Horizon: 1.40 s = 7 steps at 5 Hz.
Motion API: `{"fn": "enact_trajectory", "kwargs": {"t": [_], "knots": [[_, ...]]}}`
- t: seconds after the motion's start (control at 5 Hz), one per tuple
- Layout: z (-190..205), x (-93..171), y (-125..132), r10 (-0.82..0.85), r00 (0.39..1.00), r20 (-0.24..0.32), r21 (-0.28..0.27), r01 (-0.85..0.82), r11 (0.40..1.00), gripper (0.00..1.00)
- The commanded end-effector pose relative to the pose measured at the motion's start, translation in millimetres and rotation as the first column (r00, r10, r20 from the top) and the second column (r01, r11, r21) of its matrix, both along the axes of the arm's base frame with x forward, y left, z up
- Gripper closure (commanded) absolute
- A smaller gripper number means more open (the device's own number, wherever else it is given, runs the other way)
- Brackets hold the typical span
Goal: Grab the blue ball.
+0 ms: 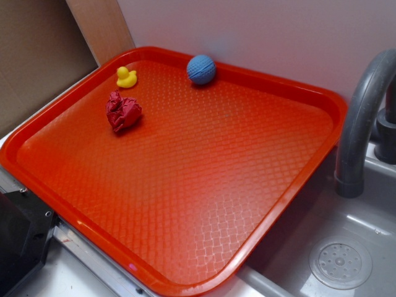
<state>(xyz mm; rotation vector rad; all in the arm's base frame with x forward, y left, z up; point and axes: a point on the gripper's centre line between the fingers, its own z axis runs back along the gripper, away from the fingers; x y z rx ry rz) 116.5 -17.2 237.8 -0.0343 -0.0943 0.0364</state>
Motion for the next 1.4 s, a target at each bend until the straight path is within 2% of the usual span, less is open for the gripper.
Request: {"fn": "enact_trajectory", "kwargs": {"t": [0.0,0.2,0.4,1.0,1.2], "knots": [[0.0,0.0,0.0,0.0,1.0,0.0,0.0,0.0,1.0,0.0],[-39.2,50.0,-9.8,-0.069,0.99,0.119,0.043,0.065,0.997,0.0],[-44.6,85.2,-2.6,0.02,0.988,0.154,0.01,-0.022,1.0,0.0],[-44.6,85.2,-2.6,0.02,0.988,0.154,0.01,-0.022,1.0,0.0],[-94.3,134.8,4.4,0.029,0.982,0.185,0.055,-0.04,0.998,0.0]]}}
